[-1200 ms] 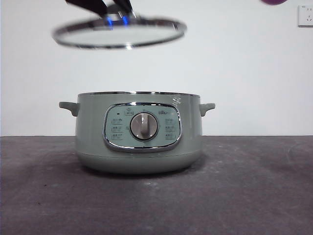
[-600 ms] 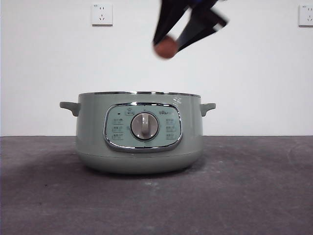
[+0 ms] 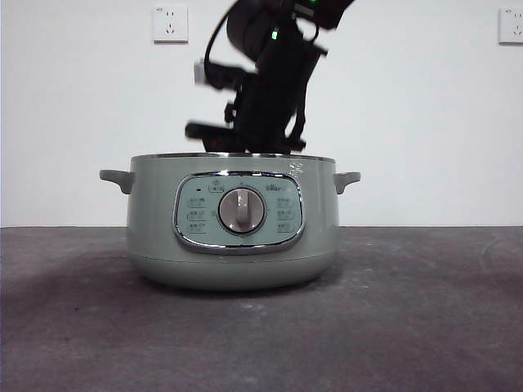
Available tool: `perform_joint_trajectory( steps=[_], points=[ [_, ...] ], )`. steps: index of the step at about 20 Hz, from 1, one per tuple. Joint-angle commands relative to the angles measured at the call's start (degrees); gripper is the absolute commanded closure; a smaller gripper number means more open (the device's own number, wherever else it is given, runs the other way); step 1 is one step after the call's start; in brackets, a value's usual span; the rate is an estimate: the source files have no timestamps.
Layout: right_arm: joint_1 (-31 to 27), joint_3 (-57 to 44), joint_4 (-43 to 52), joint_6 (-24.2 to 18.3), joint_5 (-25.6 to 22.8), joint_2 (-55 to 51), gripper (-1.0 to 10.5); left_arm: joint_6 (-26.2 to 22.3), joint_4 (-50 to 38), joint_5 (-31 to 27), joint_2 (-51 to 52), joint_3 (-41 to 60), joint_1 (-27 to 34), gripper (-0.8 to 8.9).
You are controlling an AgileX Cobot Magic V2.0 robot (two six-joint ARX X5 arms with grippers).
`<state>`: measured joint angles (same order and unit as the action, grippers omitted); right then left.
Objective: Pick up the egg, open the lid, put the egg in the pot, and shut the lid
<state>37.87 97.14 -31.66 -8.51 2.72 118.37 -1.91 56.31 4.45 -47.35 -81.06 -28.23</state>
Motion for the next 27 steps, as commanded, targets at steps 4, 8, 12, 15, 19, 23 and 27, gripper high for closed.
perform_joint_trajectory(
  steps=[4, 8, 12, 15, 19, 23, 27],
  points=[
    [0.1, 0.2, -0.5, -0.5, -1.6, 2.7, 9.6, 0.3, -1.8, 0.1, 0.7, -0.5, 0.1, 8.22],
    [0.1, 0.6, -0.5, 0.1, -1.6, 1.8, 4.5, 0.3, -1.4, 0.1, 0.7, -0.5, 0.1, 8.22],
    [-0.5, 0.6, -0.8, 1.2, -2.9, -7.5, 4.3, 0.2, -1.4, 0.1, -0.9, -0.5, 0.1, 8.22],
    [-2.2, 0.6, -7.7, 3.2, -9.2, -20.7, 4.4, -1.0, -3.1, 0.2, -4.8, -0.5, 0.1, 8.22],
    [-6.7, 0.6, -16.5, 4.2, -9.3, -37.7, 4.4, -1.8, -9.7, 0.7, -14.3, -0.5, 0.1, 8.22],
    [-7.9, 0.6, -20.0, 4.1, -9.1, -48.5, 4.4, -2.7, -16.9, 3.6, -22.9, -0.5, 0.0, 8.22],
    [-7.9, 0.6, -21.9, 4.2, -9.1, -54.8, 4.4, -2.7, -22.2, 3.6, -29.1, -0.5, -0.1, 8.22]
  ],
)
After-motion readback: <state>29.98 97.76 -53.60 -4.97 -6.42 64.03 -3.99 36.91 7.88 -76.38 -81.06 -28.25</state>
